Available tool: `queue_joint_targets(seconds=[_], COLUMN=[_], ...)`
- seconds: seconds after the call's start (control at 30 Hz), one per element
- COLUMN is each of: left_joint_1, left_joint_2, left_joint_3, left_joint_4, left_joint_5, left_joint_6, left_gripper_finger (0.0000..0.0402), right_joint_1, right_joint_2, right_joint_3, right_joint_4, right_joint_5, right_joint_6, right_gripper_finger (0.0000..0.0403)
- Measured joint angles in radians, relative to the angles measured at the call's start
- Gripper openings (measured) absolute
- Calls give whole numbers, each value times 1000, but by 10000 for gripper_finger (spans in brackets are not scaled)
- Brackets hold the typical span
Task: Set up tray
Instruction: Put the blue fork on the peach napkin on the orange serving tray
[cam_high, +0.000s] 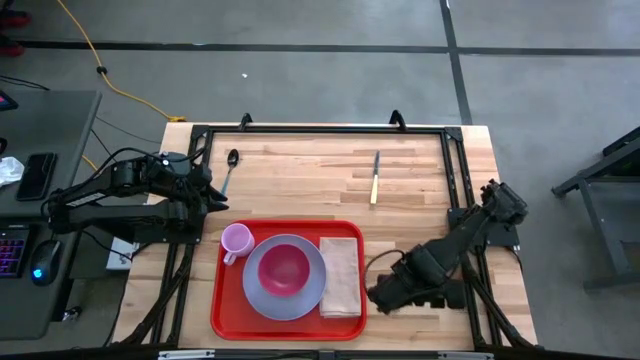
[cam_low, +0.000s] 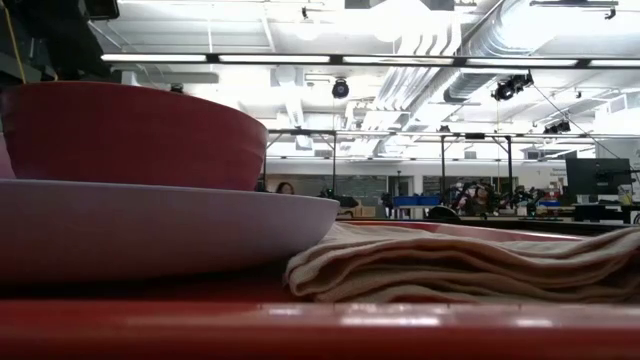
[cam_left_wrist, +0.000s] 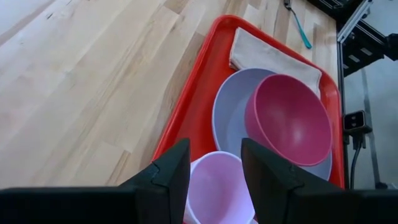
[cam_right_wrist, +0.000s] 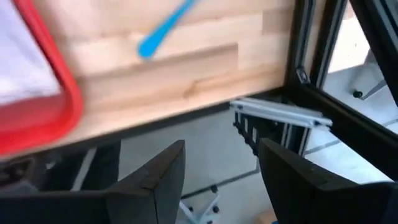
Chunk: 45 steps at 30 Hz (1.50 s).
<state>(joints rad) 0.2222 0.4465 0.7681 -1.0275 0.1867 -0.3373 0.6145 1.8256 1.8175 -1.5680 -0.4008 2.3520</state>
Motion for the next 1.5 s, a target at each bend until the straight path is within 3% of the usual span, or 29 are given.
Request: queue_joint_targets(seconds=[0.43, 0.53, 0.63, 1.1, 1.37, 1.5], left_joint_1=[0, 0, 0, 0, 0, 0], left_joint_2=[0, 0, 0, 0, 0, 0], left_joint_3=[0, 0, 0, 0, 0, 0], left_joint_4=[12, 8, 8, 8, 8, 8], left_joint_5=[-16, -34, -45, -48, -51, -50], left_joint_6=[26, 26, 19, 19, 18, 18], left_gripper_finger=[175, 175, 175, 175, 175, 175], right_joint_1=[-29, -29, -25, -18, -18, -11], right_joint_2=[0, 1, 1, 1, 1, 1], right_joint_3=[5, 5, 5, 4, 4, 4], right_joint_4=[313, 361, 399, 372, 491, 576], right_joint_5=[258, 259, 260, 280, 286, 367], right_joint_6=[-242, -305, -271, -266, -346, -352], right_gripper_finger=[183, 183, 183, 183, 183, 183])
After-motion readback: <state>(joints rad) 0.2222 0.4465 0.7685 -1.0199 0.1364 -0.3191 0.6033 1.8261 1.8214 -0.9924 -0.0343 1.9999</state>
